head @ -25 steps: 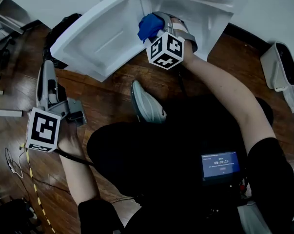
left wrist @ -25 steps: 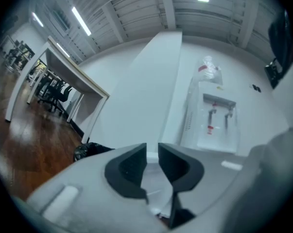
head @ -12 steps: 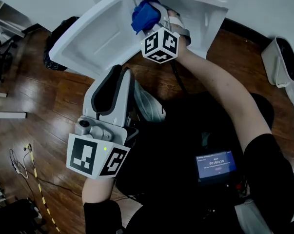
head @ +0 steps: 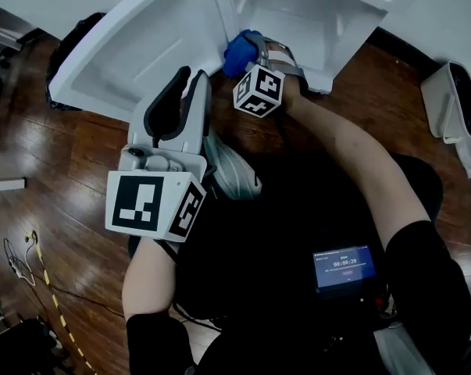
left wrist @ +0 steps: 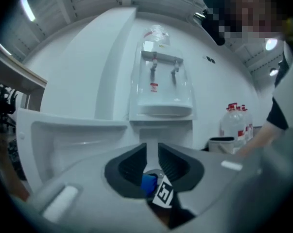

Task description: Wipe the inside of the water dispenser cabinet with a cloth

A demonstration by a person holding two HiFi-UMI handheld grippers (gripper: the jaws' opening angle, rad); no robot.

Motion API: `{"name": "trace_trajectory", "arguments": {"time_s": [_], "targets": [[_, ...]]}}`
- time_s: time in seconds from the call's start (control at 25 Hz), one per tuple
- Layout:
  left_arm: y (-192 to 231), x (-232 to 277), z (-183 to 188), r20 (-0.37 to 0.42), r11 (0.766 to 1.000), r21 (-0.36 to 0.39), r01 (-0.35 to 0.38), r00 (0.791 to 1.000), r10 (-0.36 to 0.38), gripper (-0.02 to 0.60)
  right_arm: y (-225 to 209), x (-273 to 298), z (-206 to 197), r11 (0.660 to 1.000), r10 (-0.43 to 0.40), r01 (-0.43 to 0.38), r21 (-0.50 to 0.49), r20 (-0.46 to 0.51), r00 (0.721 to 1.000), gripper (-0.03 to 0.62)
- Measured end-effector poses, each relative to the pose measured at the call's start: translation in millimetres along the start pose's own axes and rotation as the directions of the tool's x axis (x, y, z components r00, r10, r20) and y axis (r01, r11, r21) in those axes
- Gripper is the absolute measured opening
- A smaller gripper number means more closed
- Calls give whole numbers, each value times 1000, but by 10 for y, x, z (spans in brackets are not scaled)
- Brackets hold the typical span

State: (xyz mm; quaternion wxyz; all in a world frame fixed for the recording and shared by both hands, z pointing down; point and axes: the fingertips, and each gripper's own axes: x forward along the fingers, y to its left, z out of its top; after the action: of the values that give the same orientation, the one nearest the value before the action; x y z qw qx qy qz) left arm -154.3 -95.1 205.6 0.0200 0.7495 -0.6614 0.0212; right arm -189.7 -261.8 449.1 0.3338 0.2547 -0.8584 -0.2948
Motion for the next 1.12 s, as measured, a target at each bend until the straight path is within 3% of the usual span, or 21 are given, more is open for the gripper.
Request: {"name": "trace_trajectory", "arguments": {"time_s": [0.08,0.2,0.32,0.44,0.48,0.52,0.56,0.64,0.76,0.8,0.84,0.92,1.12], "targets": [[30,-16,-110,-34,1000,-25,16,999,-17,75,43,-85,7,998,55,-56,20,28,998,275],[67,-48,-63,-23,994,-97,50,998,-52,75,-83,-514,361,988,143,-152,37,181,973,273],[16,-62,-38,-39,984,-133,114,992,-120,88,-247,-1183,815,970,216,-240,19,372,903,273],[-48,-44,-67,-77,952,-207,225,966,-245,182,-452,-1925,1156,956,269,-289,-47,536,800,273],[-73,-38,-59,-67,919,-276,282,948,-311,222,-510,-2170,1233,948,296,-309,-81,582,757,275],[-117,-30,-46,-41,864,-365,347,921,-387,266,-555,-2392,1275,936,324,-337,-100,616,718,275],[-193,-20,-43,-9,789,-456,412,884,-466,292,-592,-2580,1282,924,341,-371,-93,639,690,276],[-461,-25,-105,28,633,-582,510,791,-611,333,-643,-2847,1226,907,350,-418,-57,657,668,278],[-985,-170,-173,67,441,-650,619,625,-778,356,-604,-3094,1163,900,384,-421,-114,664,642,279],[-1100,-233,-136,99,387,-658,646,584,-806,356,-559,-3154,1176,895,396,-427,-132,675,622,281],[-1176,-292,-89,128,348,-659,667,556,-821,356,-495,-3201,1193,887,412,-437,-149,685,601,281],[-1255,-397,-51,151,314,-661,682,531,-834,356,-314,-3272,1213,870,453,-453,-197,683,573,282],[-1385,-500,-269,95,300,-713,634,510,-855,354,63,-3376,1220,833,550,-424,-356,622,558,285]]}}
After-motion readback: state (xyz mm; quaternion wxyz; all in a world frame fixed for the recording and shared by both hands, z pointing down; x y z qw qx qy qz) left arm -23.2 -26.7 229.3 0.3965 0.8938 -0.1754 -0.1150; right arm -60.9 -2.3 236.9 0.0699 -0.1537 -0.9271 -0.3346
